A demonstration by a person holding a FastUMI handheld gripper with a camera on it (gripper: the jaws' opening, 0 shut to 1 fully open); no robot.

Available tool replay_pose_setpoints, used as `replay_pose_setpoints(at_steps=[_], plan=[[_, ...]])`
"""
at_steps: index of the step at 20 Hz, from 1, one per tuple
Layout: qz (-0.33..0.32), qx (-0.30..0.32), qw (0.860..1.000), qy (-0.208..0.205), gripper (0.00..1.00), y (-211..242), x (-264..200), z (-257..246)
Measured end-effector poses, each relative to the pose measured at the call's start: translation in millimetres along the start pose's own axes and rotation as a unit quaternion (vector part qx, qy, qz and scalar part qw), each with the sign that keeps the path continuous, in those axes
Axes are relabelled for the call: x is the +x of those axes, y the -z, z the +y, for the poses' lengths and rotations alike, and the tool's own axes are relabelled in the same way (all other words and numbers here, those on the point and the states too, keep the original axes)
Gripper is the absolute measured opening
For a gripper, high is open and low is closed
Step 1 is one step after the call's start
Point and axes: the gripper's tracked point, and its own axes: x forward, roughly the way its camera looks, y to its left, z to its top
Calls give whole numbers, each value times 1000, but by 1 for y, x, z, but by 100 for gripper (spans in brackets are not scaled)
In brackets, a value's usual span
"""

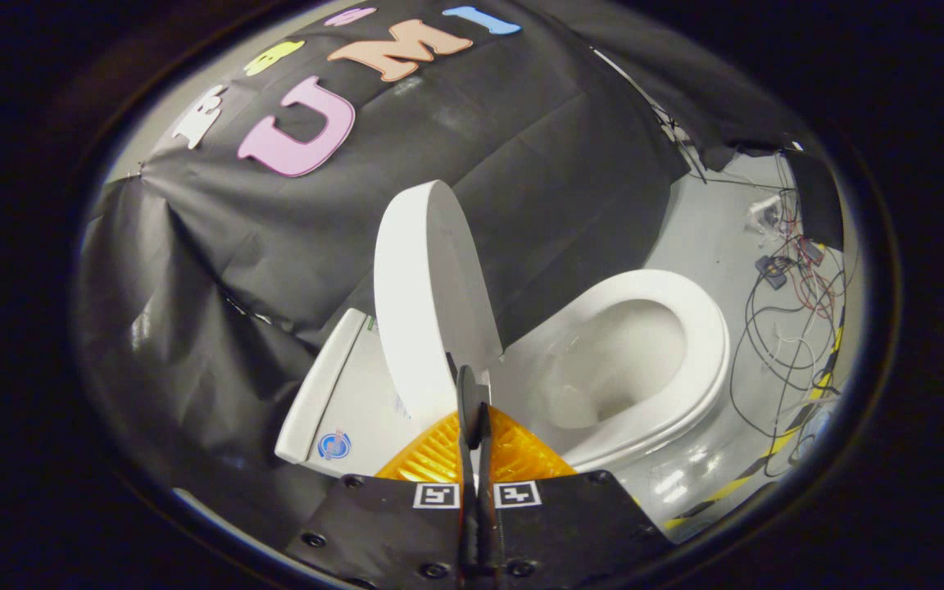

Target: Open the toilet lid.

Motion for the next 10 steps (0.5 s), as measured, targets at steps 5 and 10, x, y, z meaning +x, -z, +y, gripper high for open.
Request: replay_pose_setpoints(at_steps=[5, 10], plan=[[3, -33, 999, 3, 1, 2, 0, 16], [4, -75, 997, 7, 2, 5, 1, 33]])
